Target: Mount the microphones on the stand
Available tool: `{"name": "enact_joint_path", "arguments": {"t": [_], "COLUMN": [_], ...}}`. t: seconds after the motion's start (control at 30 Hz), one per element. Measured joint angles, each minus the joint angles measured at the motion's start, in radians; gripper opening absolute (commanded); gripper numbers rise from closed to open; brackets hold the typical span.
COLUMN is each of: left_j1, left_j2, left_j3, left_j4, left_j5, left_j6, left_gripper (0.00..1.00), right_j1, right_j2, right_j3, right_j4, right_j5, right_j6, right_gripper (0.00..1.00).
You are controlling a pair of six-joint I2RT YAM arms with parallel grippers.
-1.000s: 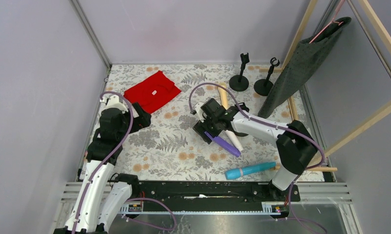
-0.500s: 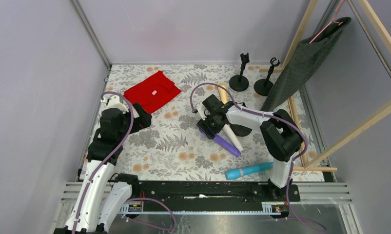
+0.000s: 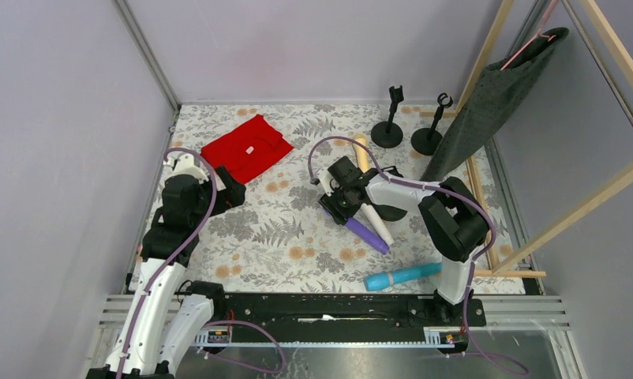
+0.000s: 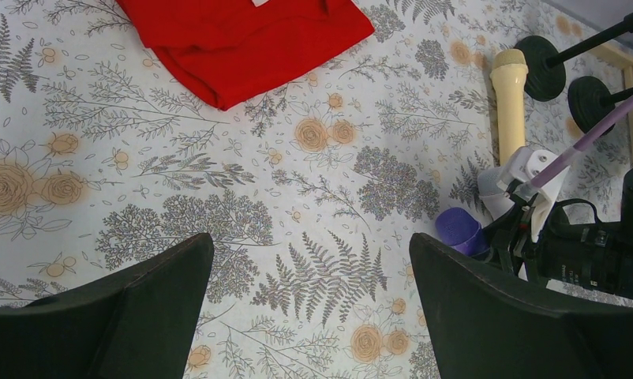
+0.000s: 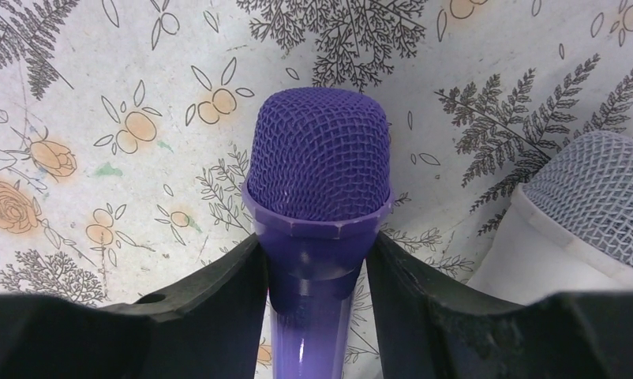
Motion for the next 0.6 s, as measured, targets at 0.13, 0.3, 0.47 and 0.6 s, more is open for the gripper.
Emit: {"name": "enact_joint_path", "arguments": {"t": [0.13, 0.3, 0.47, 0.6], "left_j1": [0.000, 0.000, 0.000, 0.000], "left_j2": [0.000, 0.000, 0.004, -0.002], "left_j3": [0.000, 0.000, 0.000, 0.000], "left_j4": [0.000, 0.000, 0.000, 0.000], "left_j5": [0.000, 0.000, 0.000, -0.001], "left_j6": [0.000, 0.000, 0.000, 0.000], "left_gripper": [0.99, 0.99, 0.99, 0.99], "right_j1": [0.006, 0.013, 0.018, 0.023], "right_j2": [-0.012, -0.029, -0.053, -0.092], "right_j3": [-0.023, -0.053, -0.090, -0.129], "right_j4": [0.033, 0.069, 0.115, 0.134], "right_j5": [0.028, 0.051, 0.058, 0.040], "right_j6": [0.006, 0.012, 0.027, 0.063], "right_gripper": [0.49, 0.44, 0.27, 0.21]}}
